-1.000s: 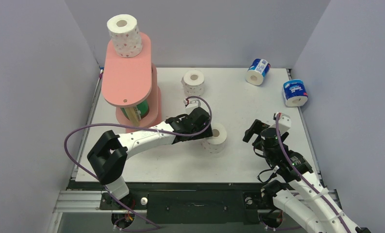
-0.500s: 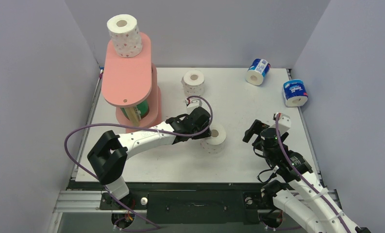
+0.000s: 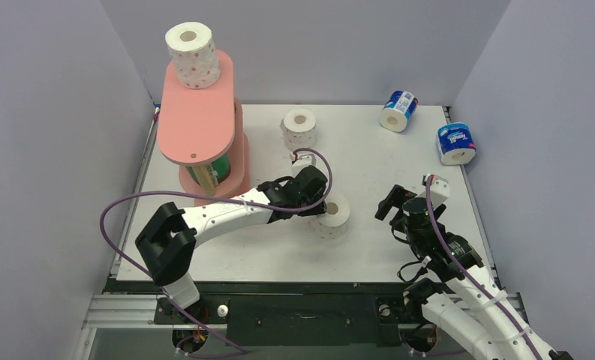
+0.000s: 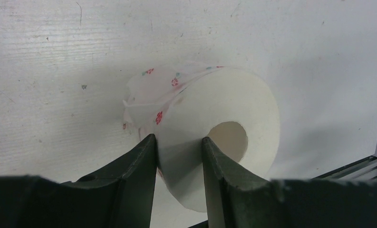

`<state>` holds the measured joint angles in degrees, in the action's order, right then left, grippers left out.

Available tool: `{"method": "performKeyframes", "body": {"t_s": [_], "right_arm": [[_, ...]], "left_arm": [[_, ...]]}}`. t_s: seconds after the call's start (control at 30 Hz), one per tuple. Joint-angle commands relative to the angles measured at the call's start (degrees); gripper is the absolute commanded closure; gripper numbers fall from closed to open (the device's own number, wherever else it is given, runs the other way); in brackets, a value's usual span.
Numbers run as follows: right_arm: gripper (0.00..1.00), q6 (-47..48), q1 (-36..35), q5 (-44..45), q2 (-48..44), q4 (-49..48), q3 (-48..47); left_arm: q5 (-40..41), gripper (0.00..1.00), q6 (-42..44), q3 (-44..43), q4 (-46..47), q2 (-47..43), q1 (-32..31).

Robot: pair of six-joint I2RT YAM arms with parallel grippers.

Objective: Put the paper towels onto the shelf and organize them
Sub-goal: Pick up the paper towel from the center of the board, then place the paper towel on the shelf.

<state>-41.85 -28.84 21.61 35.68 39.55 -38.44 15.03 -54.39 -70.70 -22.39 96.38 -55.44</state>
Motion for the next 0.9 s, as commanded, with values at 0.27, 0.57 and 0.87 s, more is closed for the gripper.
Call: {"method": "performKeyframes", "body": {"t_s": [0.27, 0.57, 0.87], "right_arm": [[0.12, 0.8, 0.4, 0.6, 1.0, -2.4, -2.4], [0.12, 1.3, 0.4, 0.3, 1.5, -3.0, -3.3], [0.12, 1.5, 0.5, 0.0, 1.6, -3.1, -3.5]], "left_arm": [[6.0, 1.00, 5.1, -11.9, -8.9, -11.7, -1.7], [18.4, 1.00, 12.1, -23.9, -15.4, -21.1, -1.6], [29.7, 1.00, 20.2, -28.7, -12.4, -29.3, -1.3]]}}
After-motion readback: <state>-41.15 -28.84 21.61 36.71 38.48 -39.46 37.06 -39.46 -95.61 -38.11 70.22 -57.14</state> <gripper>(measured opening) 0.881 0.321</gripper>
